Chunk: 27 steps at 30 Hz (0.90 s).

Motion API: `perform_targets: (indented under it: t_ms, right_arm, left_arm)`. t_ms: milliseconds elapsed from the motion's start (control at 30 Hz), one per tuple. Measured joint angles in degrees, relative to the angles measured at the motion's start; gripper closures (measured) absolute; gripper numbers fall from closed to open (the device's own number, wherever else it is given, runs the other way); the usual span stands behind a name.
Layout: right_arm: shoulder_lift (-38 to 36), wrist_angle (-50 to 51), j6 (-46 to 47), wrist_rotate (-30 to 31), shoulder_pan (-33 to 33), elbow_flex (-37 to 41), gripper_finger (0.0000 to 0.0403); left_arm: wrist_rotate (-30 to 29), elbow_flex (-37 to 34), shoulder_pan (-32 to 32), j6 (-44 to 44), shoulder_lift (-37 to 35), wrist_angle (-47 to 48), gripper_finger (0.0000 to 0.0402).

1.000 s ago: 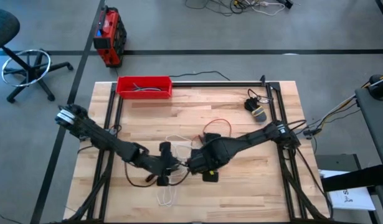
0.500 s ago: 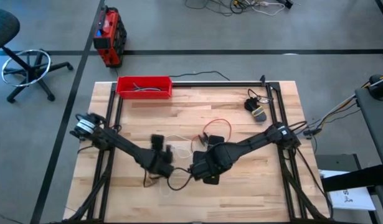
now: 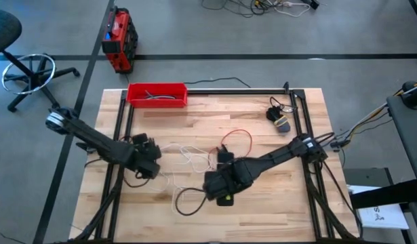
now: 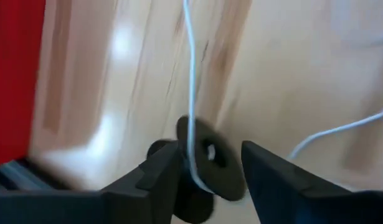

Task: Coil cords
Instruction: Uncoil the white wire from the black spool, then return to Home Position

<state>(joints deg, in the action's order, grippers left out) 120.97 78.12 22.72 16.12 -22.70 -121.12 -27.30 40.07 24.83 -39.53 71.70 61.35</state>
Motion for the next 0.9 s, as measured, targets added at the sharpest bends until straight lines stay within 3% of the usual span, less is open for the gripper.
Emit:
perform_targets:
  t_ms: [167, 333, 633, 767, 833, 900]
  right_arm:
    - [-2.0, -11.1, -9.8, 0.9, 2.9, 2.3, 0.0242]
    - [-10.1, -19.0, -12.8, 2.2, 7.2, 12.7, 0.0271]
    - [-43.4, -45.7, -7.7, 10.1, 7.6, 50.9, 0.0335]
    - [-58.2, -47.0, -0.6, 16.1, 6.9, 62.1, 0.0362]
    - [-64.6, -46.9, 6.0, 17.5, 7.0, 66.1, 0.0372]
    - [-70.2, -49.6, 5.2, 18.3, 6.3, 70.5, 0.0379]
  left_arm:
    - [0.9, 1.9, 1.0, 1.6, -11.3, -1.5, 0.0204]
    - [0.9, 7.5, 2.7, 6.3, -21.1, -4.5, 0.0168]
    - [0.9, 18.6, 2.7, 12.0, -30.5, -7.9, 0.0136]
    - [-0.1, 21.1, 2.7, 14.0, -31.8, -11.7, 0.0129]
    - [-0.5, 20.7, 2.7, 20.5, -32.2, -16.5, 0.0126]
    - [-0.6, 19.2, 2.7, 26.9, -32.7, -23.8, 0.0124]
